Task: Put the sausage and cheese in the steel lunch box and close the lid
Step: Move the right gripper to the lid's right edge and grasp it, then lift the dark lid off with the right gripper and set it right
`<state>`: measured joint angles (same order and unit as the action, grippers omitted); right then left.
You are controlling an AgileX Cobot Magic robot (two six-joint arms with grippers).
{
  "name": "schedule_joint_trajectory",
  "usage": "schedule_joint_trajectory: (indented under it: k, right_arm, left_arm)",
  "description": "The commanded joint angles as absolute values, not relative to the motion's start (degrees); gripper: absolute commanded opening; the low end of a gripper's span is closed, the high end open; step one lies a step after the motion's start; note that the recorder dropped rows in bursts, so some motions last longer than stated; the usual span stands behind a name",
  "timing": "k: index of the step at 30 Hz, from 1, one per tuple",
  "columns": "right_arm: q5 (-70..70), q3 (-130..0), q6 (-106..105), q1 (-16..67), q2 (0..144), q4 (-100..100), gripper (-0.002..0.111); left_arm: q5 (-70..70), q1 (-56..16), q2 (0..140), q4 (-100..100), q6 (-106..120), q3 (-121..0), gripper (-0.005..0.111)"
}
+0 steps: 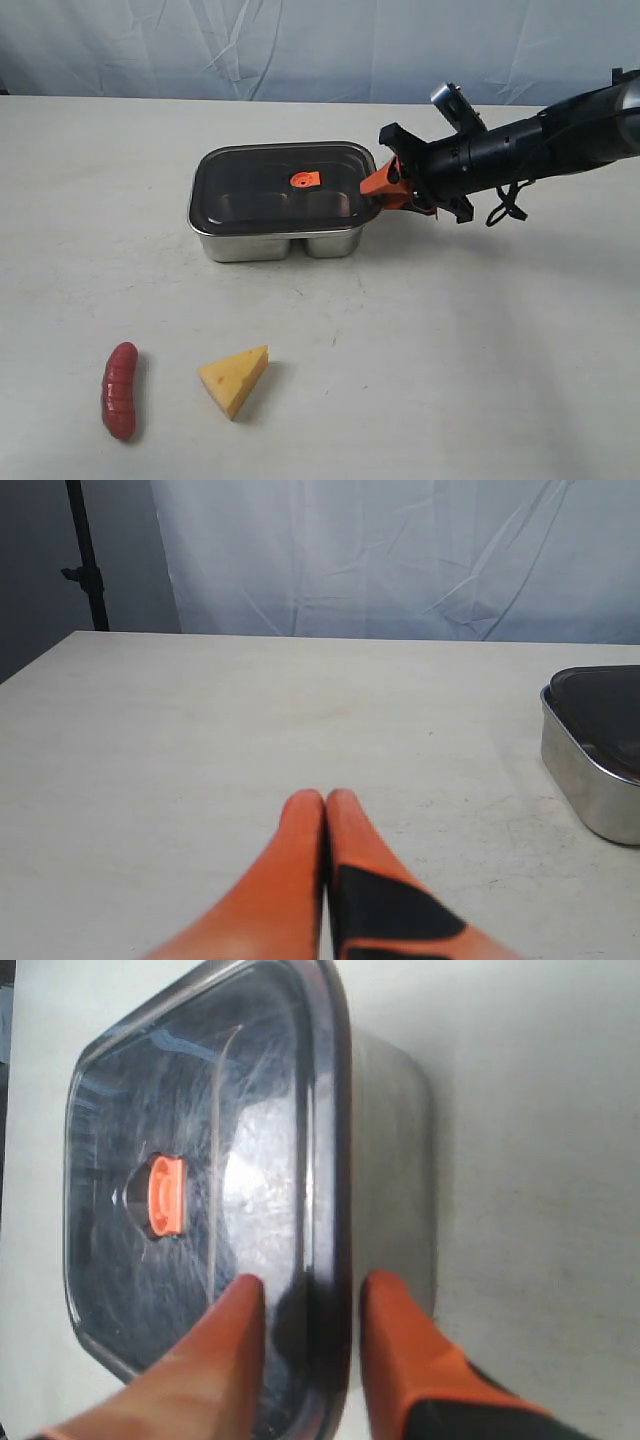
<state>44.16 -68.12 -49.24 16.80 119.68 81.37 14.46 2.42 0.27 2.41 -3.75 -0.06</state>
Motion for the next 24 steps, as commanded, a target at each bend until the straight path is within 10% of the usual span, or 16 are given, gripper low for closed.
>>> schedule_joint_trajectory:
  k: [1, 24]
  right_arm:
    - [43.68, -68.36, -49.69, 16.75, 119.69, 80.66, 0.005]
    - [61.41, -68.36, -52.34, 16.65, 113.2, 80.15, -0.001]
  left_arm:
    - [13.61, 2.1, 0.0, 2.46, -3.84, 0.0, 0.0]
    - [13.61, 2.1, 0.0, 2.46, -3.84, 0.0, 0.0]
